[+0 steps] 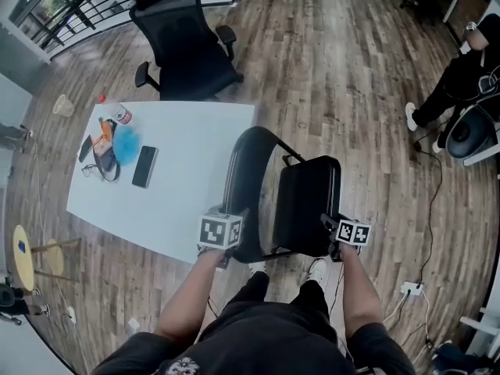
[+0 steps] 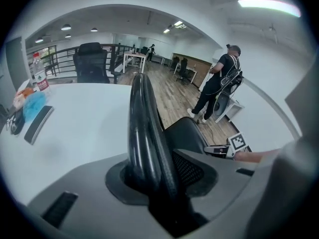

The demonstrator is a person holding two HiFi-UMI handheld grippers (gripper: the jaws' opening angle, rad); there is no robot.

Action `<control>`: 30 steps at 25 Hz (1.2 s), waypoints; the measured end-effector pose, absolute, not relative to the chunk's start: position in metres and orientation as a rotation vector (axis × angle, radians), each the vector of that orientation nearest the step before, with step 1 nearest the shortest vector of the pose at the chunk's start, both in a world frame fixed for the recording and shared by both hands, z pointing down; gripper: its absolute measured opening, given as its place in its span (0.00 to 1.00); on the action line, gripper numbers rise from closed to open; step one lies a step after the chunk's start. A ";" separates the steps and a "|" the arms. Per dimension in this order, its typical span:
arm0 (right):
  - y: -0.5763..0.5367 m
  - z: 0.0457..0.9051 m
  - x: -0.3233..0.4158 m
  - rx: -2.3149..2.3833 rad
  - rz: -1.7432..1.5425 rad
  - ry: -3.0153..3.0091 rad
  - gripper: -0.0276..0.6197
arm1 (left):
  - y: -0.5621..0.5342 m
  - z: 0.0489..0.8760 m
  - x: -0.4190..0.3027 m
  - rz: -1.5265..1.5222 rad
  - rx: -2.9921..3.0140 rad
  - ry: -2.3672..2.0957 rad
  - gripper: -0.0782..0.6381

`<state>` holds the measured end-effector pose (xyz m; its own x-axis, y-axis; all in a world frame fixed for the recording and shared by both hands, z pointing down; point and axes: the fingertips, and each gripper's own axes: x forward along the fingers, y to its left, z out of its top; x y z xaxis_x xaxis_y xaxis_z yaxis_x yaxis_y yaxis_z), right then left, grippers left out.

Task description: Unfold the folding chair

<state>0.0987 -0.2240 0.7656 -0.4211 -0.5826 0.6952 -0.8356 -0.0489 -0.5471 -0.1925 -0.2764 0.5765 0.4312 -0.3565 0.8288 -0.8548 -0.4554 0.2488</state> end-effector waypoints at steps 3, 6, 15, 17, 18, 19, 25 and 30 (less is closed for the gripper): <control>-0.217 0.785 0.138 1.511 1.499 -1.968 0.43 | -0.271 0.598 -0.181 0.969 1.959 -1.051 0.31; -0.213 0.808 0.174 1.498 1.496 -1.978 0.50 | -0.271 0.616 -0.167 1.018 1.930 -1.070 0.34; -0.188 0.919 0.296 1.494 1.564 -1.910 0.66 | -0.258 0.682 -0.109 1.120 1.887 -1.057 0.41; -0.183 0.946 0.320 1.497 1.567 -1.888 0.66 | -0.254 0.695 -0.093 1.122 1.881 -1.055 0.41; -0.180 0.959 0.331 1.495 1.574 -1.880 0.66 | -0.252 0.701 -0.086 1.120 1.879 -1.053 0.41; -0.178 0.971 0.342 1.491 1.583 -1.877 0.66 | -0.251 0.707 -0.077 1.116 1.878 -1.051 0.41; -0.166 1.025 0.396 1.456 1.640 -1.915 0.66 | -0.248 0.727 -0.038 1.109 1.892 -1.079 0.41; -0.159 1.061 0.423 1.436 1.686 -1.966 0.67 | -0.243 0.747 -0.010 1.101 1.904 -1.063 0.41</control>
